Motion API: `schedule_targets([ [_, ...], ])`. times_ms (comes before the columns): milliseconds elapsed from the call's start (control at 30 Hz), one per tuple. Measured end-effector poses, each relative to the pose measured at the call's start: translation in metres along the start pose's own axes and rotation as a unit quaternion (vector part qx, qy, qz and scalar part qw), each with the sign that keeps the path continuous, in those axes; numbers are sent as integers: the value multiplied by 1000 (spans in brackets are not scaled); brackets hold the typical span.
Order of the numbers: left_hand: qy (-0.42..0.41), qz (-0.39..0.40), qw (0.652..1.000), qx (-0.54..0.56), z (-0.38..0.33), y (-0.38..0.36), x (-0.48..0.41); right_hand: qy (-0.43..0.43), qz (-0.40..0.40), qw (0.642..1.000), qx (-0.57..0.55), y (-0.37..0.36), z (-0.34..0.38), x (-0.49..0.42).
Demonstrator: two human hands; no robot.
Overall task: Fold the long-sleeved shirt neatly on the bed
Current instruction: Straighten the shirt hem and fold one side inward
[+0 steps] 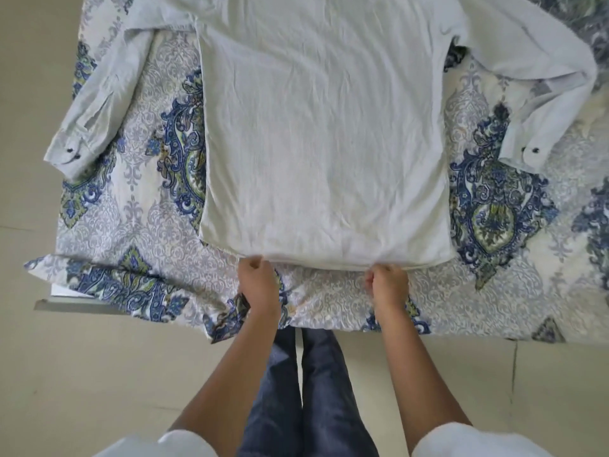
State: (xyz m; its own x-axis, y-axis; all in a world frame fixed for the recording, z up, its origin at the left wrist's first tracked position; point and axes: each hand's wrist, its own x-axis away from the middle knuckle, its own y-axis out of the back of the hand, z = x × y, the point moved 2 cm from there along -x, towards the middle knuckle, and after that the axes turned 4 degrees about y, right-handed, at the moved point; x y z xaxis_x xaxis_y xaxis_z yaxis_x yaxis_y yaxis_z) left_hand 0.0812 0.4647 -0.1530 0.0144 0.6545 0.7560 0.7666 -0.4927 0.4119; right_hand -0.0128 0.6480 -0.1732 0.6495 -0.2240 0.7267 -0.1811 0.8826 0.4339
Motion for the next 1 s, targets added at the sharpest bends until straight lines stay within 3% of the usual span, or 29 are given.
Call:
schedule_targets([
  [67, 162, 97, 979, 70, 13, -17, -2, -141, 51, 983, -110, 6, -21, 0],
  [133, 237, 82, 961, 115, 24, -28, -9, -199, 68, 950, -231, 7, -32, -2],
  [267, 216, 36, 951, 217, 33, -23, -11, -200, 61, 893, -398, 4, -35, -2],
  [400, 161, 72, 956, 234, 34, -20, -5, -164, 72, 871, -458, -1, -30, 0],
  [500, 175, 107, 940, 272, 26, -25, -4, -163, 54, 866, -469, -4, -24, -3],
  [600, 195, 122, 930, 286, 18, -31, -5, -165, 86, 859, -477, -7, -18, -5],
  [867, 162, 269, 938, 146, 13, -37, -2, -153, 194, 907, -342, -10, -7, -5],
  [1000, 154, 287, 942, 80, 16, -48, -4, -154, 205, 937, -237, -20, -4, -3],
])
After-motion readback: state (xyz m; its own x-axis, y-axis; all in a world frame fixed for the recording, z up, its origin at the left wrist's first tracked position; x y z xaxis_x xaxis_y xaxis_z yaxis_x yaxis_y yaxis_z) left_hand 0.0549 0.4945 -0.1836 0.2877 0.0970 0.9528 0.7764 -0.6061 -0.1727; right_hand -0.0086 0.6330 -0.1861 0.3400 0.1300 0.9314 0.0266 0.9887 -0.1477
